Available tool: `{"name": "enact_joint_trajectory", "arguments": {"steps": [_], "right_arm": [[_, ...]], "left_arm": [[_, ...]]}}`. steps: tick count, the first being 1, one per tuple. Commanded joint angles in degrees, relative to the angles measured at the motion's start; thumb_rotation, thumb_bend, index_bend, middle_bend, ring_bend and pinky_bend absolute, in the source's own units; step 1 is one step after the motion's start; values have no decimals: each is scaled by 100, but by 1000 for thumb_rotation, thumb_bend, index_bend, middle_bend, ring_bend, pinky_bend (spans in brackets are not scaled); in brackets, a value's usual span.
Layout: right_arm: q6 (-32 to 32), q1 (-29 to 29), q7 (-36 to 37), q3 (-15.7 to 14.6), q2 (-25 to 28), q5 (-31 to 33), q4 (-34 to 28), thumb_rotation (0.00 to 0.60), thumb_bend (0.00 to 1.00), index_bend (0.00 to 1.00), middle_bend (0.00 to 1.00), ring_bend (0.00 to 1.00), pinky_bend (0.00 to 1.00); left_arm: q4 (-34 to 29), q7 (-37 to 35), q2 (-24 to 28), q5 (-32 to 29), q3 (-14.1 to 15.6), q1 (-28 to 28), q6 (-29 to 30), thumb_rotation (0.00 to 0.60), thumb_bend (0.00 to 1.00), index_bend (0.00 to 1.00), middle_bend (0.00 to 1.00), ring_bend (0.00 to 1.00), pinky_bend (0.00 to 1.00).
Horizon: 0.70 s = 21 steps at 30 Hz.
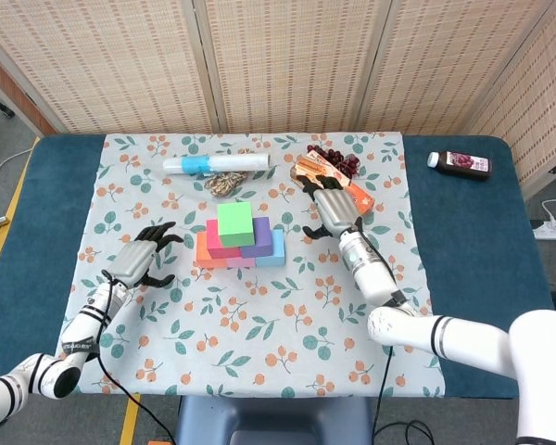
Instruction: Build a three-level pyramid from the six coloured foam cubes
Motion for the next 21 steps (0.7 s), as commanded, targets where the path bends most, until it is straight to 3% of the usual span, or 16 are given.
{"name": "enact_joint_trajectory", "arguments": {"steps": [1,11,21], "right_arm": [[-91,145,67,90,-466,-87,553,600,0,0,187,0,0],[-569,352,302,292,-1259,-218,1693,600,0,0,185,0,0],[-740,385,543,470,-1591,-492,2160,600,0,0,185,0,0]], "left_arm": [[20,1,-33,13,-6,-33,-16,600,292,216,0,0,0],[100,-23,-205,123,9,-178,-58,600,294,214,0,0,0],[139,-1,-300,168,48,-257,-80,600,293,214,0,0,0]]}}
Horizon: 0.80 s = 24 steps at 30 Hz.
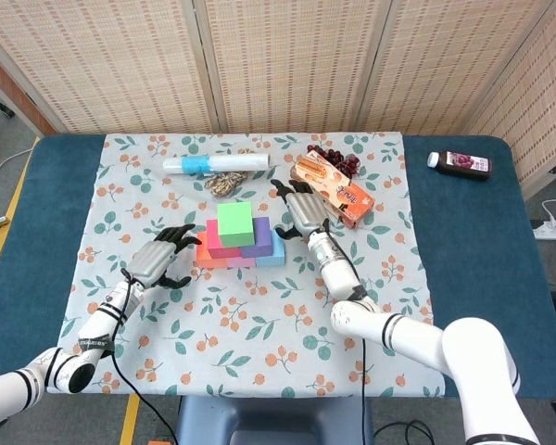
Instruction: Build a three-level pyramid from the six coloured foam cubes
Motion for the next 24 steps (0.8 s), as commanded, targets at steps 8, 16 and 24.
{"name": "enact_joint_trajectory", "arguments": {"steps": [8,16,24], "right_arm": [[-20,-59,17,125,-8,-105,-10,600,0,0,185,0,0],[-793,-158,-697,-169,1469,1007,-1587,482,0,62,101,0,0],[-1316,153,-727,-588,2388,2069,-2497,283,0,98,23,0,0]], "left_arm": [[2,12,-17,68,54,-23,39,600,294,214,0,0,0],[-58,-73,59,164,145,34,100,600,294,215,0,0,0],[-83,-70,29,199,164,7,97,600,295,216,0,0,0]]}}
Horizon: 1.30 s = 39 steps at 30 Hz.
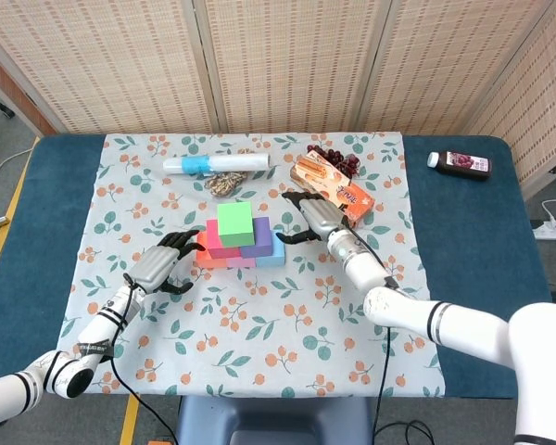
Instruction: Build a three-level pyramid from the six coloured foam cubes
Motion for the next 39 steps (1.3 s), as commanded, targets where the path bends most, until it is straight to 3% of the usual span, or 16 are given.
{"name": "enact_joint_trajectory", "arguments": {"steps": [1,5,12,39], "right_arm": [[-212,175,-66,-237,280,315,-269,273,0,106,13,0,0],[-469,428,37,-572,472,600,-425,254,0,141,2,0,0],[-541,578,351,-830,558,521,-493,253,0,161,0,0,0],[-277,608,1307,-858,7,-386,-116,253,0,122,0,0,0]], "left_arm": [[-5,10,-5,1,2,-4,2,600,295,216,0,0,0],[-39,89,-15,-28,12,-13,-3,600,296,217,0,0,0],[-78,135,-26,-49,18,-14,14,600,294,217,0,0,0],[134,213,-38,-181,-75,-113,-47,600,296,219,0,0,0]]}}
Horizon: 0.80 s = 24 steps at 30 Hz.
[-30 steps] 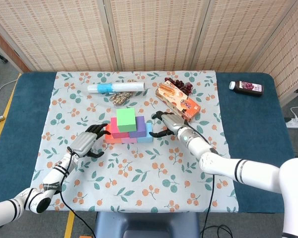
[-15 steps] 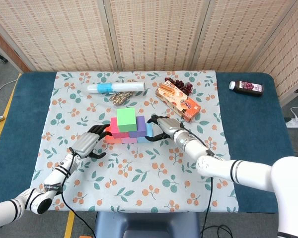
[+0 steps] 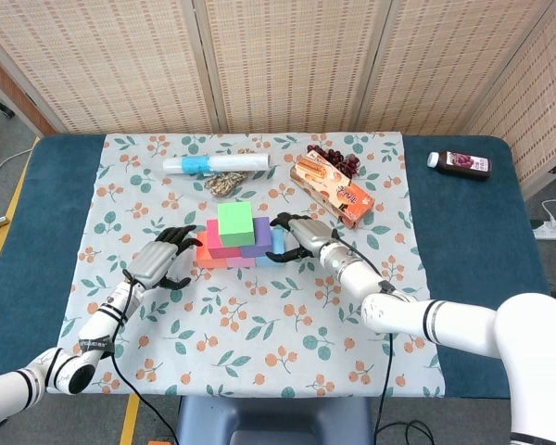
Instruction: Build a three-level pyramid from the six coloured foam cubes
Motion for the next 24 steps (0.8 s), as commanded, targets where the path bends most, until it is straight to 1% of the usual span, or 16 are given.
{"name": "enact_joint_trajectory", "arguments": {"steps": [1,16,24], "right_arm": [[-5,-7,53,5,-27,-49,18,253,0,120,0,0,0],[120,-29,231,-73,-31,-147,-1,252,0,106,0,0,0],[226,-146,287,-126,181,-251,-284,259,0,106,0,0,0]], "left_arm": [[26,-36,-10,18,-18,-37,-32,600,296,219,0,0,0],[133,-56,-91,88,-21,-207,-180,600,294,219,0,0,0],[49,-65,36,56,72,-42,-56,600,295,219,0,0,0]]}}
